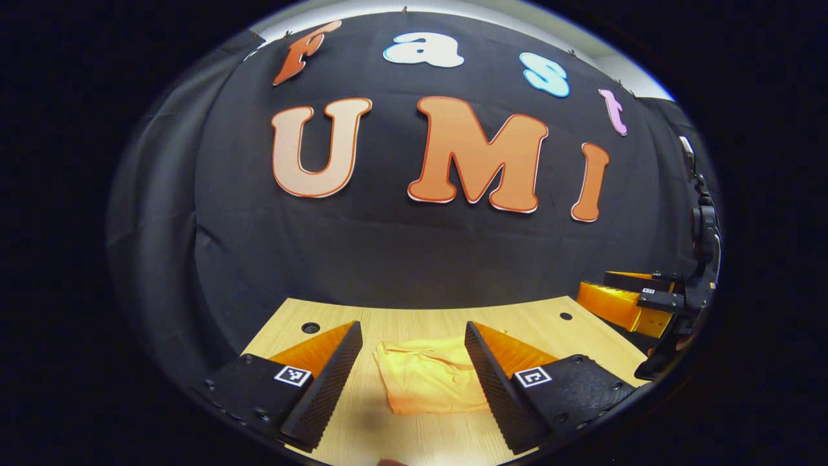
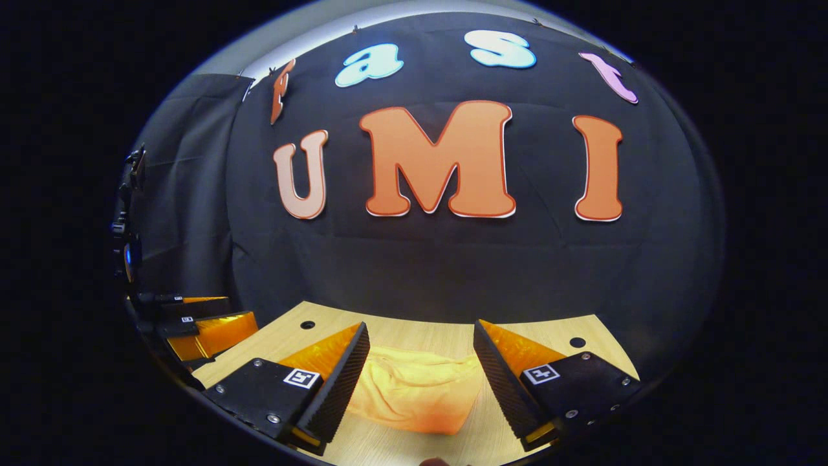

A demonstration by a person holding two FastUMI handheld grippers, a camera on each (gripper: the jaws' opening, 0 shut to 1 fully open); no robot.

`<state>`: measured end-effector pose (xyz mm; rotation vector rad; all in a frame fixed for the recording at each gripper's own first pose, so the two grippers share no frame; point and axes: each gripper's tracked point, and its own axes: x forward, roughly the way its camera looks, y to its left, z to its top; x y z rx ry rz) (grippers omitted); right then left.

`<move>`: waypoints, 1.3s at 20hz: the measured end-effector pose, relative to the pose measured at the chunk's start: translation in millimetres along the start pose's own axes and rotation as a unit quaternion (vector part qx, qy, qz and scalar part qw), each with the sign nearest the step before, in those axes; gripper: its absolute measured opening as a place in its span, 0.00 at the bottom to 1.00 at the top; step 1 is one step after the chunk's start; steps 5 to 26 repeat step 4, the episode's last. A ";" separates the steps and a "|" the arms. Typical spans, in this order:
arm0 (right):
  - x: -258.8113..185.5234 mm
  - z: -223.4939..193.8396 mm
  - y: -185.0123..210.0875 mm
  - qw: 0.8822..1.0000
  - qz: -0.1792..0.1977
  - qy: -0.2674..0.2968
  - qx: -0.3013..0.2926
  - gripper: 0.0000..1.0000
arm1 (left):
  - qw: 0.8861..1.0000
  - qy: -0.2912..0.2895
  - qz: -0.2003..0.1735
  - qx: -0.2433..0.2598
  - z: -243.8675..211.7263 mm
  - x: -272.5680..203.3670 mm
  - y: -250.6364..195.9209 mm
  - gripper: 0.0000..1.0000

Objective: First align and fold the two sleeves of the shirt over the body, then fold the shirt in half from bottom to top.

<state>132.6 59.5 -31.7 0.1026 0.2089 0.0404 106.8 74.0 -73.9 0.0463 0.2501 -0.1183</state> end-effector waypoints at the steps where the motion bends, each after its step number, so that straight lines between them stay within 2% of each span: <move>1: -5.8 3.1 6.3 1.000 0.004 -0.008 -0.005 0.99 | 1.000 -0.006 0.001 0.000 1.1 -9.2 -6.8 0.98; 4: -36.1 9.1 16.2 0.999 0.018 -0.038 -0.023 0.98 | 0.999 -0.030 0.011 0.005 8.8 -37.2 -19.7 0.98; 26: -36.1 9.1 16.2 0.999 0.018 -0.038 -0.023 0.98 | 0.999 -0.030 0.011 0.005 8.8 -37.2 -19.7 0.98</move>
